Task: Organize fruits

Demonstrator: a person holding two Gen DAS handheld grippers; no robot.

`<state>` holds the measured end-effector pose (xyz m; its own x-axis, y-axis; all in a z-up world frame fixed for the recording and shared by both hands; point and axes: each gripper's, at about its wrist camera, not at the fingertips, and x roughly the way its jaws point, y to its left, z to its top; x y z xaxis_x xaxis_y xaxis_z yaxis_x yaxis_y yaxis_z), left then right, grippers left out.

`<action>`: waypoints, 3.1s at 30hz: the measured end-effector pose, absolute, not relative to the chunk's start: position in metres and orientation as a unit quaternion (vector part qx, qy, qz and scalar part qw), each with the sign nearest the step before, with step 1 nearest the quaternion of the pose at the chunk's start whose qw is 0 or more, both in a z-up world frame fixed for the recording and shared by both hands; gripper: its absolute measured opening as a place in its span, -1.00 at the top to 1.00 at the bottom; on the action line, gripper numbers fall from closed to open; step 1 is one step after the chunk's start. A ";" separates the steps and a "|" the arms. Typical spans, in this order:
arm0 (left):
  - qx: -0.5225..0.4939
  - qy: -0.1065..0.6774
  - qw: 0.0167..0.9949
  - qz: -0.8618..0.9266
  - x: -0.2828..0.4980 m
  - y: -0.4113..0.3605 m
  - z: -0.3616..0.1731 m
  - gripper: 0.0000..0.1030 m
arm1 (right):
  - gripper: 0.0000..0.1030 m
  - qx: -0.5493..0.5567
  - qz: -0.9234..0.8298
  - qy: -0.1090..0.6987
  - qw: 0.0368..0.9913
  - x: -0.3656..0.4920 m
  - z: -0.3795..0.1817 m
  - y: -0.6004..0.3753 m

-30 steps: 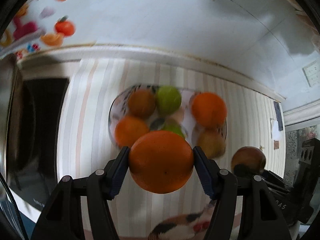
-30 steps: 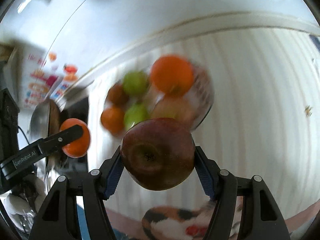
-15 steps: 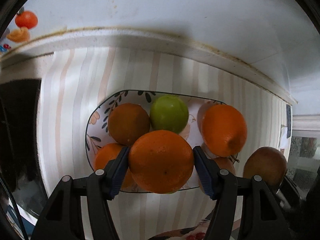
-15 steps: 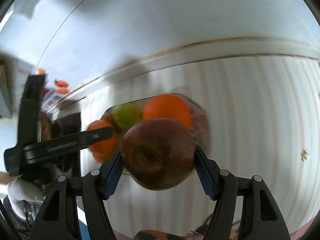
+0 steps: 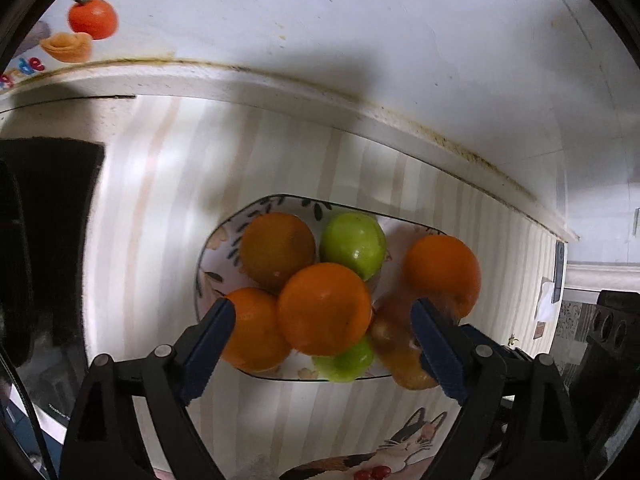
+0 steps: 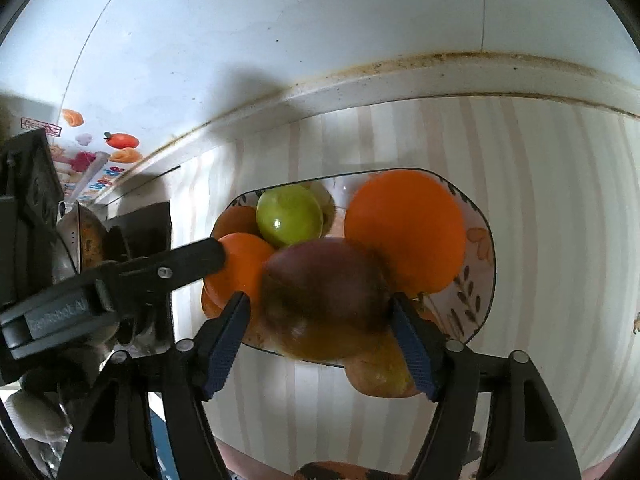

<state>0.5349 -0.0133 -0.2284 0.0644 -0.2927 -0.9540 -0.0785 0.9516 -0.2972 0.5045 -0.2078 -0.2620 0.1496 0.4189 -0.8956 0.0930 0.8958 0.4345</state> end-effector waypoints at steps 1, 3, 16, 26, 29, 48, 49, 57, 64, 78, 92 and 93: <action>-0.136 0.678 0.719 -0.072 0.534 -0.012 -0.227 -0.74 | -0.59 0.202 0.111 0.640 0.733 0.504 -0.260 -0.208; -0.134 0.674 0.724 -0.067 0.530 -0.009 -0.224 -0.74 | -0.66 0.203 0.111 0.632 0.739 0.502 -0.252 -0.210; -0.061 0.621 0.781 -0.026 0.466 0.001 -0.192 -0.74 | -0.89 0.086 0.038 0.602 0.793 0.462 -0.205 -0.206; -0.019 0.575 0.818 -0.018 0.396 0.001 -0.153 -0.74 | -0.91 0.049 0.016 0.575 0.816 0.394 -0.177 -0.202; -0.017 0.561 0.827 -0.024 0.377 -0.001 -0.136 -0.74 | -0.91 0.042 0.008 0.557 0.829 0.372 -0.160 -0.202; -0.014 0.475 0.878 -0.052 0.285 -0.006 -0.046 -0.74 | -0.91 0.046 0.007 0.467 0.883 0.260 -0.054 -0.199; -0.014 0.472 0.880 -0.053 0.283 -0.006 -0.044 -0.74 | -0.91 0.048 0.008 0.464 0.885 0.256 -0.050 -0.199; -0.012 0.458 0.887 -0.054 0.263 -0.004 -0.034 -0.74 | -0.91 0.051 0.009 0.441 0.896 0.231 -0.025 -0.195; -0.016 0.466 0.882 -0.060 0.264 -0.006 -0.040 -0.75 | -0.91 0.083 0.024 0.445 0.891 0.229 -0.030 -0.201; 0.080 0.617 0.777 -0.093 0.288 -0.077 -0.186 -0.89 | -0.32 0.202 0.021 0.639 0.742 0.229 -0.251 -0.273; 0.095 0.703 0.697 -0.105 0.279 -0.099 -0.269 -0.88 | 0.39 0.288 0.041 0.675 0.678 0.217 -0.357 -0.269; 0.090 0.706 0.694 -0.111 0.277 -0.101 -0.271 -0.88 | 0.39 0.290 0.039 0.671 0.681 0.216 -0.356 -0.272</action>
